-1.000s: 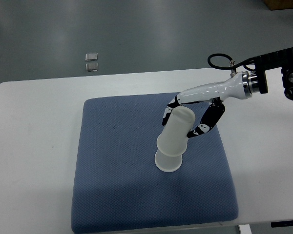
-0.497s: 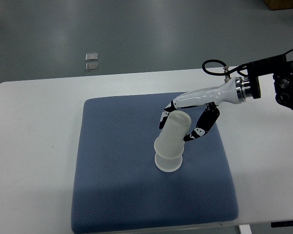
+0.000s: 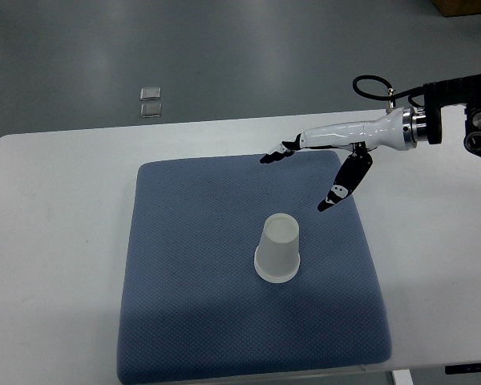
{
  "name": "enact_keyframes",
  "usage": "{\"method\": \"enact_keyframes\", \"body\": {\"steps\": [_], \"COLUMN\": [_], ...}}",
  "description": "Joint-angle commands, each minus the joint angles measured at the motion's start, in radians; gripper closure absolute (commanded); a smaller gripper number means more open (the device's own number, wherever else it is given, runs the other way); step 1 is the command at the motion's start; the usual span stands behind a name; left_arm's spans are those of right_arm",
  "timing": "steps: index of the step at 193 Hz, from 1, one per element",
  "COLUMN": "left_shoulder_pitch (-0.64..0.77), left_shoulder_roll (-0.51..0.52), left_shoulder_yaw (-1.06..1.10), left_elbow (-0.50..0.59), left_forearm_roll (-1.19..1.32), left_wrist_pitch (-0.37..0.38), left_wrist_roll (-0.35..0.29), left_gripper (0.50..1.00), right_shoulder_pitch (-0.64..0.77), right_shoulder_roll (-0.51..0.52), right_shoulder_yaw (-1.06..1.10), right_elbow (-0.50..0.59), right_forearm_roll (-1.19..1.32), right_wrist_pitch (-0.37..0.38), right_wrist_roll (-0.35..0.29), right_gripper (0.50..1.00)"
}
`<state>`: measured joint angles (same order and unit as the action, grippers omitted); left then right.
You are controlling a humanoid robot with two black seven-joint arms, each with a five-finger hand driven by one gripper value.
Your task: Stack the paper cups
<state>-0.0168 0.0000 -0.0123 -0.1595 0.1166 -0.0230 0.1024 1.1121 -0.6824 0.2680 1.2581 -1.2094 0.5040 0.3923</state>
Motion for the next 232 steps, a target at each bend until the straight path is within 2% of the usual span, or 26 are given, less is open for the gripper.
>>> {"method": "enact_keyframes", "body": {"steps": [1,28,65,93,116,138,155,181,202,232], "left_shoulder_pitch": [0.0,0.0,0.0,0.0,0.0,0.0,0.0,0.0,0.0,0.0], "left_shoulder_roll": [0.0,0.0,0.0,0.0,0.0,0.0,0.0,0.0,0.0,0.0], "left_shoulder_yaw": [0.0,0.0,0.0,0.0,0.0,0.0,0.0,0.0,0.0,0.0], "left_elbow": [0.0,0.0,0.0,0.0,0.0,0.0,0.0,0.0,0.0,0.0], "left_forearm_roll": [0.0,0.0,0.0,0.0,0.0,0.0,0.0,0.0,0.0,0.0], "left_wrist_pitch": [0.0,0.0,0.0,0.0,0.0,0.0,0.0,0.0,0.0,0.0], "left_wrist_roll": [0.0,-0.001,0.0,0.0,0.0,0.0,0.0,0.0,0.0,0.0], "left_gripper": [0.5,0.5,0.5,0.5,0.5,0.5,0.5,0.5,0.5,0.5], "right_shoulder_pitch": [-0.031,-0.089,-0.149,-0.179,-0.186,-0.184,-0.184,-0.186,-0.186,-0.184], "right_shoulder_roll": [0.004,0.011,0.086,0.159,0.179,0.205,0.221,0.244,0.273,0.297], "right_shoulder_yaw": [0.003,0.003,-0.004,0.003,-0.003,-0.004,-0.007,-0.003,0.005,0.002], "right_elbow": [-0.045,-0.112,-0.252,-0.347,-0.385,-0.402,-0.402,-0.414,-0.465,-0.528], "right_forearm_roll": [0.108,0.306,0.55,0.712,0.906,1.113,1.234,1.338,1.417,1.597], "right_wrist_pitch": [-0.001,-0.013,-0.064,-0.09,-0.098,-0.098,-0.099,-0.099,-0.096,-0.093], "right_wrist_roll": [-0.001,-0.001,-0.01,-0.075,-0.122,-0.236,-0.296,-0.317,-0.336,-0.417], "right_gripper": [0.576,0.576,0.576,0.576,0.576,0.576,0.576,0.576,0.576,0.576]}}
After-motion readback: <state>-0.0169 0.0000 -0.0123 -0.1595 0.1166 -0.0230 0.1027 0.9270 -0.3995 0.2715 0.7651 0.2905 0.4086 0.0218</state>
